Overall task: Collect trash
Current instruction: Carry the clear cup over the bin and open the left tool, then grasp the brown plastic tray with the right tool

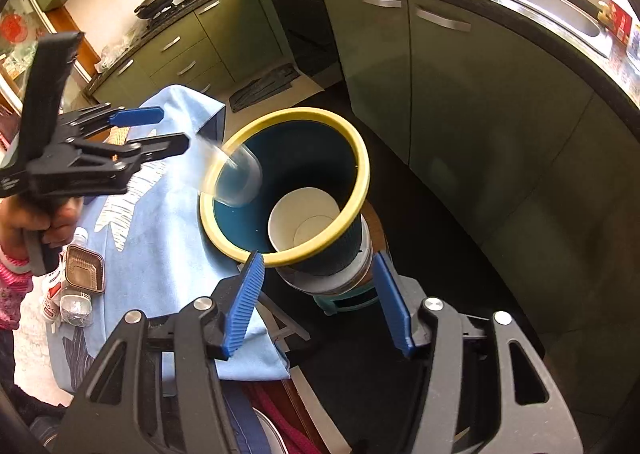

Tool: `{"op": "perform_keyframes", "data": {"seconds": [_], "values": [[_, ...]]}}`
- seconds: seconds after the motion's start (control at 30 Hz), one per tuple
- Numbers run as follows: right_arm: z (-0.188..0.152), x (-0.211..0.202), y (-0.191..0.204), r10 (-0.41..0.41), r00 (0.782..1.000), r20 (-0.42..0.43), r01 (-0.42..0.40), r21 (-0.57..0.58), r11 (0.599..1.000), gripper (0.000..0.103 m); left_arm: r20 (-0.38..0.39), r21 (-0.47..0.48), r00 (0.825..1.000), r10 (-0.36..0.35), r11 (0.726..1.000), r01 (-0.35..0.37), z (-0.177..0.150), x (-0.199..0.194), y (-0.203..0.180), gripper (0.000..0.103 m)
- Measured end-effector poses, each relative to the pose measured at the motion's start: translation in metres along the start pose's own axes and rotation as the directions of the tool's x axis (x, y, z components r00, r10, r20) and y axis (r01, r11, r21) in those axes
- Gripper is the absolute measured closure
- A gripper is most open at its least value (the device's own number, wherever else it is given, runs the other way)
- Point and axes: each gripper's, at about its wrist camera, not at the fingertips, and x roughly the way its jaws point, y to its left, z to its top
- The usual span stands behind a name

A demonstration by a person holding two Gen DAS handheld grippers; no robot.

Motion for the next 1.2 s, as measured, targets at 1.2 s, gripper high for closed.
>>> {"op": "perform_keyframes", "data": {"seconds": [1.2], "values": [[-0.055, 0.048, 0.301, 0.301, 0.936, -0.181, -0.351, -0.53, 0.772, 0.055, 0.2, -0.663, 0.86, 0.469, 0.711, -0.233, -0.357, -0.275, 0.125, 0.012]]}}
